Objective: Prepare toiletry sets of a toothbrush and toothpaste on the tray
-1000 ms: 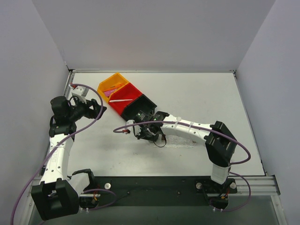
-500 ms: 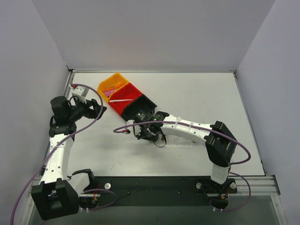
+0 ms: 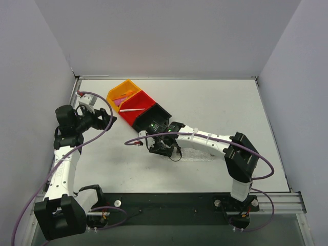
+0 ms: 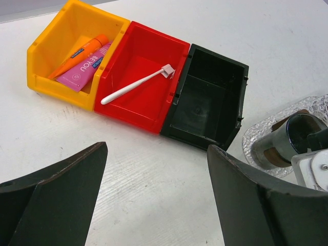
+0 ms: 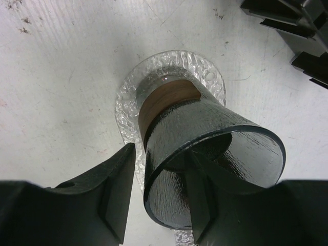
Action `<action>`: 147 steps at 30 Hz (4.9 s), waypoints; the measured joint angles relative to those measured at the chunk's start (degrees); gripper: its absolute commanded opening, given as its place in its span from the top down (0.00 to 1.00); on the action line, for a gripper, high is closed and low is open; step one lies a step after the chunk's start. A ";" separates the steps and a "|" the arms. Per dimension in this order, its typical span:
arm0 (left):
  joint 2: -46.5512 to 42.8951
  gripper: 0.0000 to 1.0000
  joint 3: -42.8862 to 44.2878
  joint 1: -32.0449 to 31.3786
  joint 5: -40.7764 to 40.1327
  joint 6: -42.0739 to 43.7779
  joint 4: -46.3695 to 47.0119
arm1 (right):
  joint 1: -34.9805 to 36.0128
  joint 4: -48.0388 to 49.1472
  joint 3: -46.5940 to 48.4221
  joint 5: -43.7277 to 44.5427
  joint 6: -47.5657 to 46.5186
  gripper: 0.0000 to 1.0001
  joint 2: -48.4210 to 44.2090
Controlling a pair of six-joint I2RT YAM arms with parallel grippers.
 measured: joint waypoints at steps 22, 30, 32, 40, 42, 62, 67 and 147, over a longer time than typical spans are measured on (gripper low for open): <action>2.27 0.11 0.02 0.00 -0.24 1.22 0.55 | 0.00 -1.11 1.14 2.51 0.35 0.50 -6.64; 4.74 0.10 0.02 0.00 -2.86 3.98 0.92 | -1.44 -1.46 2.75 0.24 1.68 0.50 -11.78; 5.44 0.10 0.02 -0.02 -3.63 4.90 1.18 | -2.51 -1.57 3.39 -1.27 2.27 0.49 -13.11; 11.47 0.09 2.08 0.00 -6.49 8.41 1.18 | -7.93 -1.62 4.46 -5.29 4.72 0.43 -16.72; 12.98 0.09 3.32 0.00 -7.08 8.98 1.11 | -9.46 -1.62 4.46 -5.84 5.14 0.43 -17.79; 37.48 0.11 31.19 -3.98 -15.61 13.49 -6.03 | -22.58 -0.76 -2.95 -7.69 6.19 0.42 -27.89; 43.74 0.14 37.09 -6.82 -19.82 15.58 -8.98 | -24.96 -0.59 -4.87 -8.50 6.23 0.42 -29.09; 75.36 0.70 65.55 -16.55 -39.54 33.53 -21.29 | -27.17 0.81 -10.82 -12.44 6.45 0.43 -28.59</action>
